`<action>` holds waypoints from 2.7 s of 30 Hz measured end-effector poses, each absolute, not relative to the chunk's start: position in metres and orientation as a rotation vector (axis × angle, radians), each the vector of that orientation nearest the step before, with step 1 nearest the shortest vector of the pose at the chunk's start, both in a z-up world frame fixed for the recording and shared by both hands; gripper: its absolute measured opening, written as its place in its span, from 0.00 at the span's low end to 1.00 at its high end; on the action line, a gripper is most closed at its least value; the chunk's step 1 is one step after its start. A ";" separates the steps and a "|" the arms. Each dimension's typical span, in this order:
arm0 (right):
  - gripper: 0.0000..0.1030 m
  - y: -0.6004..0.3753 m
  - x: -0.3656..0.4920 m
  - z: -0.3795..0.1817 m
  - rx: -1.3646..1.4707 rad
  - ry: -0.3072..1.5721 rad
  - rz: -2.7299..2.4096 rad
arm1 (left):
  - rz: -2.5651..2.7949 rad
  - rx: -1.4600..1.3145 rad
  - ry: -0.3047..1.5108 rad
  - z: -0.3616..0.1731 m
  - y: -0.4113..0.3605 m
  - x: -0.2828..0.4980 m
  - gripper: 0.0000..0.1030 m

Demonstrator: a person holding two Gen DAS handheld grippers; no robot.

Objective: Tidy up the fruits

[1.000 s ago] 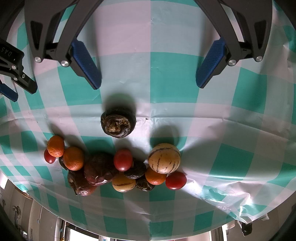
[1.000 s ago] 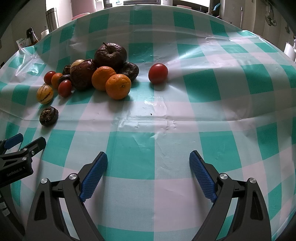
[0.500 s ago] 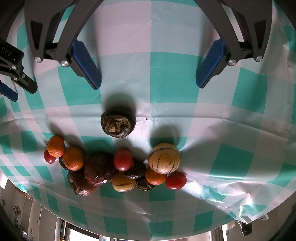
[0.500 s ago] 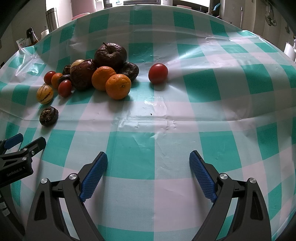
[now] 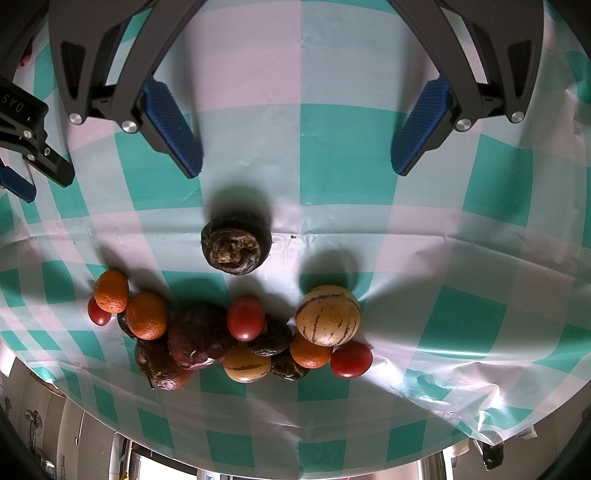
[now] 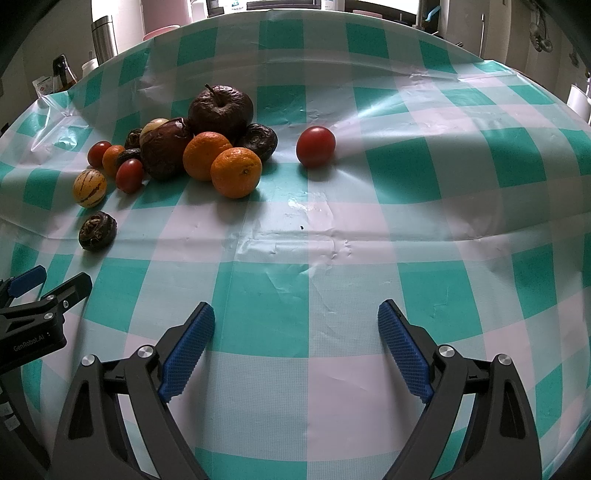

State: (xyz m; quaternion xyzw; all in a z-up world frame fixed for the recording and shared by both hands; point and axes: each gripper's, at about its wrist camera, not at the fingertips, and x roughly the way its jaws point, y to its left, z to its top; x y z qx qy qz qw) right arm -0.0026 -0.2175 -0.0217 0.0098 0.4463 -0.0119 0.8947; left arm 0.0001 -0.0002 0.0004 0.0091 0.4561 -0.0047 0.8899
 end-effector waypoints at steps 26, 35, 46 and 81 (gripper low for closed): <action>0.85 -0.217 -0.003 -0.022 0.021 0.925 -0.025 | -0.010 0.019 0.947 0.000 0.000 0.000 0.99; 0.85 -0.217 -0.003 -0.022 0.021 0.925 -0.025 | -0.010 0.019 0.947 0.000 0.000 0.000 0.99; 0.85 -0.217 -0.002 -0.022 0.021 0.925 -0.025 | -0.010 0.019 0.947 0.000 0.000 0.000 0.99; 0.53 -0.191 0.099 -0.015 -0.004 0.900 0.160 | -0.188 0.002 0.902 0.013 0.033 -0.003 0.98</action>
